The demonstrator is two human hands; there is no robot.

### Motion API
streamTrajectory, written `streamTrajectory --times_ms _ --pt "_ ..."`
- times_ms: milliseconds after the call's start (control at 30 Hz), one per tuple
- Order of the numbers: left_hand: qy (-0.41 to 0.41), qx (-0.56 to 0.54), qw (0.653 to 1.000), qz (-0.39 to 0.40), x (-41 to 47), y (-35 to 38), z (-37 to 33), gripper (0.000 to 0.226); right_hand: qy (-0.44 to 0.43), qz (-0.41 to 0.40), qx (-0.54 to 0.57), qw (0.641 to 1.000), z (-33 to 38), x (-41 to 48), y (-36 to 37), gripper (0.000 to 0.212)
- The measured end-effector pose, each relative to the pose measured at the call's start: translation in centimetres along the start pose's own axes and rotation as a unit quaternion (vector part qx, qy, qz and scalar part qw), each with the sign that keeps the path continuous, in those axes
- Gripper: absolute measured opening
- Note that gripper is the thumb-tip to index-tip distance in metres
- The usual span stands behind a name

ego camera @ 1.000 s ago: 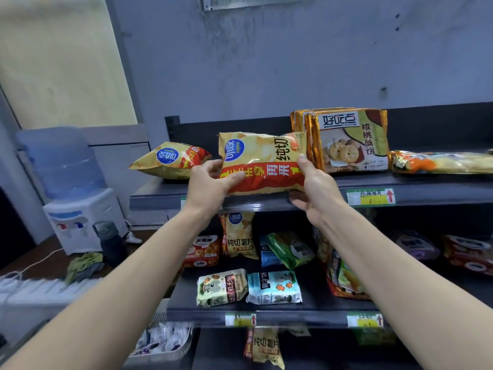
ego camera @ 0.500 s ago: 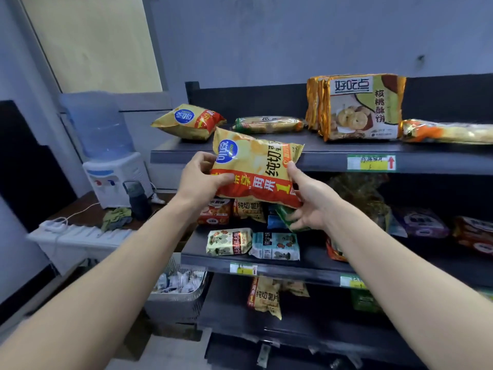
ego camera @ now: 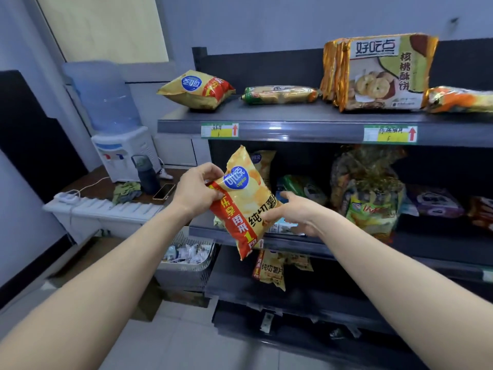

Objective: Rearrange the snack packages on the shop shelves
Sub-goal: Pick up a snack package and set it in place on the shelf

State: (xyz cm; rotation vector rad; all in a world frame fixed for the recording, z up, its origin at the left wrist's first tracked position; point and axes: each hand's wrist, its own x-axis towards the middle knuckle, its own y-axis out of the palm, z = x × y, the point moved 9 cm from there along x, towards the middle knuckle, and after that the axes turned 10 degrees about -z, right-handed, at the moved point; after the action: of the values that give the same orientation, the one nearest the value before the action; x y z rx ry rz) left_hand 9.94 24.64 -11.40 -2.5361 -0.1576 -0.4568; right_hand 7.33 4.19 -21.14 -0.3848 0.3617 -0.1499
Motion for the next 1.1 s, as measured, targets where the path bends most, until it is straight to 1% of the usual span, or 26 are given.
streamTrajectory --times_ms 67,167,200,267,333,433,500,567,633,667,700,733,800,900,967,1033,1100 --pt "0.007 0.002 1.0 0.022 0.3 0.9 0.9 0.028 -0.001 0.044 -0.014 0.999 -0.9 0.8 1.6 0.107" --pt "0.009 0.003 0.998 0.055 1.4 2.4 2.3 0.027 -0.008 0.04 -0.061 0.997 -2.0 2.7 2.5 0.115" --pt "0.011 0.005 0.998 0.067 1.9 2.9 2.7 0.027 -0.009 0.052 -0.065 0.997 -2.0 3.3 2.9 0.116" --pt "0.017 0.002 0.996 0.092 2.9 4.2 3.4 0.029 -0.013 0.09 -0.043 0.995 -1.8 4.4 4.2 0.111" --pt "0.014 -0.015 0.994 0.11 4.2 5.5 4.0 0.033 -0.013 0.091 -0.003 0.996 -1.3 5.7 4.7 0.1" --pt "-0.017 -0.064 0.993 0.092 6.9 7.0 5.9 0.033 -0.014 0.038 0.045 0.998 -0.3 8.3 4.2 0.087" --pt "-0.05 -0.105 0.99 0.079 8.7 8.1 7.5 0.029 -0.022 -0.002 0.068 0.997 0.2 10.2 3.7 0.075" --pt "-0.091 -0.163 0.98 0.068 10.1 9.4 9.2 0.035 -0.026 -0.034 0.094 0.995 0.5 12.1 3.4 0.071" --pt "-0.139 -0.227 0.963 0.032 11.4 10.6 10.9 0.041 -0.031 -0.06 0.111 0.991 0.7 13.8 3.3 0.065" --pt "-0.16 -0.247 0.956 0.014 12.0 11.1 11.7 0.036 -0.031 -0.08 0.121 0.989 0.7 14.6 3.1 0.062" --pt "-0.179 -0.25 0.952 0.003 12.4 11.7 12.2 0.025 -0.03 -0.103 0.133 0.985 0.7 15.4 2.9 0.062" --pt "-0.196 -0.243 0.95 0.002 12.8 12.4 12.8 0.019 -0.031 -0.127 0.144 0.981 0.7 16.1 2.6 0.062" --pt "-0.214 -0.224 0.95 0.02 13.7 13.8 13.6 0.024 -0.039 -0.162 0.16 0.973 0.9 17.4 2.2 0.057" --pt "-0.193 -0.229 0.952 0.057 15.2 15.4 13.7 0.033 -0.073 -0.186 0.18 0.963 1.9 19.3 2.0 0.04" --pt "-0.188 -0.218 0.955 0.066 16.2 16.1 14.0 0.037 -0.09 -0.183 0.18 0.962 2.5 20.7 2.2 0.044" --pt "-0.182 -0.197 0.96 0.08 17.0 16.9 14.7 0.038 -0.093 -0.182 0.157 0.966 2.6 21.9 2.7 0.056" --pt "-0.19 -0.197 0.957 0.094 17.5 17.7 15.8 0.039 -0.09 -0.182 0.137 0.969 2.2 23.2 3.1 0.063"
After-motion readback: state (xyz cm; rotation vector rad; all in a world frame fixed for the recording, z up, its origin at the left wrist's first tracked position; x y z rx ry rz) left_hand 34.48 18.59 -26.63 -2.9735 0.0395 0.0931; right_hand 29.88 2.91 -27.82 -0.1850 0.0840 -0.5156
